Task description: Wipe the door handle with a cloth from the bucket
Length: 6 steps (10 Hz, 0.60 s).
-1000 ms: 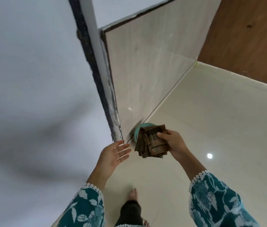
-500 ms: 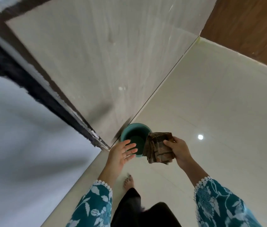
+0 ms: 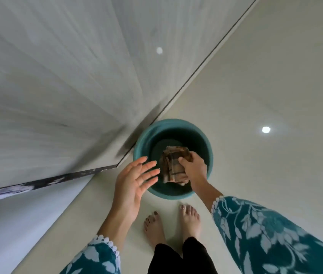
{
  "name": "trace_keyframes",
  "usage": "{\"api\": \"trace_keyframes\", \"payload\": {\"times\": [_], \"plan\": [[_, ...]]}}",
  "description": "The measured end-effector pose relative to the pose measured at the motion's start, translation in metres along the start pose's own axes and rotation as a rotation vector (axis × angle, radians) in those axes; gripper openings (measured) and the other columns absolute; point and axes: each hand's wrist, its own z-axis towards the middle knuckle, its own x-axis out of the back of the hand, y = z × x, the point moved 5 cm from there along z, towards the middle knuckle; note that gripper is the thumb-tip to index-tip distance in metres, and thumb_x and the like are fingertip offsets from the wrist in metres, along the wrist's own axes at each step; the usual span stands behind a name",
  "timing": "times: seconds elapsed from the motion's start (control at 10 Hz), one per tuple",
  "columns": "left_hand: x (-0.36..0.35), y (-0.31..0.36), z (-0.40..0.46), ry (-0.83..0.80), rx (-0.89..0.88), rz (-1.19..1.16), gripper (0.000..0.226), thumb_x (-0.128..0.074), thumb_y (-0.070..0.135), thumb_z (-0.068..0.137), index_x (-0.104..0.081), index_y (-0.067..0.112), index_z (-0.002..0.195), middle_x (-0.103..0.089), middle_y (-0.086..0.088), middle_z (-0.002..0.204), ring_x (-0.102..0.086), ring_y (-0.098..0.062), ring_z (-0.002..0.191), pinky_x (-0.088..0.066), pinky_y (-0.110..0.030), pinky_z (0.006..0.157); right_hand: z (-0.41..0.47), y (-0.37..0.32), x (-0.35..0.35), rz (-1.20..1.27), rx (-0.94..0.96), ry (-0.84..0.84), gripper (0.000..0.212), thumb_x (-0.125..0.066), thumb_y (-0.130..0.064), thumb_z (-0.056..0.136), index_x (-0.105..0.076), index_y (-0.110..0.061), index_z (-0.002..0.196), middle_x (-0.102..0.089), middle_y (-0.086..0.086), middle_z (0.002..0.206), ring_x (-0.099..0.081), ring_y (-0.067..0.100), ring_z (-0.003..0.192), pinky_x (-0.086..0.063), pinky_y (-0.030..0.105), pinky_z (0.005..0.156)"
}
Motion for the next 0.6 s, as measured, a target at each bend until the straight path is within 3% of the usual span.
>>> {"api": "trace_keyframes", "payload": {"times": [0.1, 0.3, 0.4, 0.6], "plan": [[0.009, -0.017, 0.049, -0.015, -0.017, -0.014, 0.021, -0.044, 0.008, 0.095, -0.059, 0.007, 0.109, -0.073, -0.015, 0.100, -0.070, -0.031, 0.091, -0.053, -0.041, 0.082, 0.055, 0.025, -0.044, 0.056, -0.077, -0.009, 0.034, -0.061, -0.024, 0.086, -0.059, -0.022, 0.119, -0.065, 0.005, 0.108, -0.059, 0.026, 0.103, -0.048, 0.036, 0.094], [0.029, -0.036, 0.103, -0.020, -0.048, -0.040, 0.021, -0.045, 0.009, 0.093, -0.061, 0.008, 0.106, -0.073, -0.015, 0.100, -0.071, -0.030, 0.088, -0.058, -0.038, 0.079, 0.135, 0.072, -0.107, 0.013, -0.218, -0.099, 0.032, -0.058, -0.017, 0.086, -0.061, -0.010, 0.117, -0.064, 0.018, 0.119, -0.058, 0.036, 0.112, -0.047, 0.043, 0.098], [0.036, -0.039, 0.107, -0.016, -0.042, -0.040, 0.022, -0.043, 0.010, 0.096, -0.060, 0.008, 0.108, -0.073, -0.015, 0.101, -0.071, -0.030, 0.090, -0.059, -0.037, 0.078, 0.137, 0.075, -0.105, -0.046, -0.308, -0.125, 0.036, -0.043, -0.013, 0.096, -0.047, 0.002, 0.129, -0.053, 0.021, 0.131, -0.051, 0.036, 0.120, -0.041, 0.040, 0.102], [0.031, -0.019, 0.068, -0.011, -0.012, -0.063, 0.021, -0.044, 0.011, 0.096, -0.060, 0.008, 0.111, -0.073, -0.015, 0.102, -0.071, -0.030, 0.093, -0.057, -0.040, 0.083, 0.101, 0.054, -0.073, -0.072, -0.267, -0.210, 0.039, -0.050, -0.008, 0.090, -0.050, -0.001, 0.128, -0.058, 0.021, 0.120, -0.057, 0.037, 0.109, -0.048, 0.045, 0.096]]}}
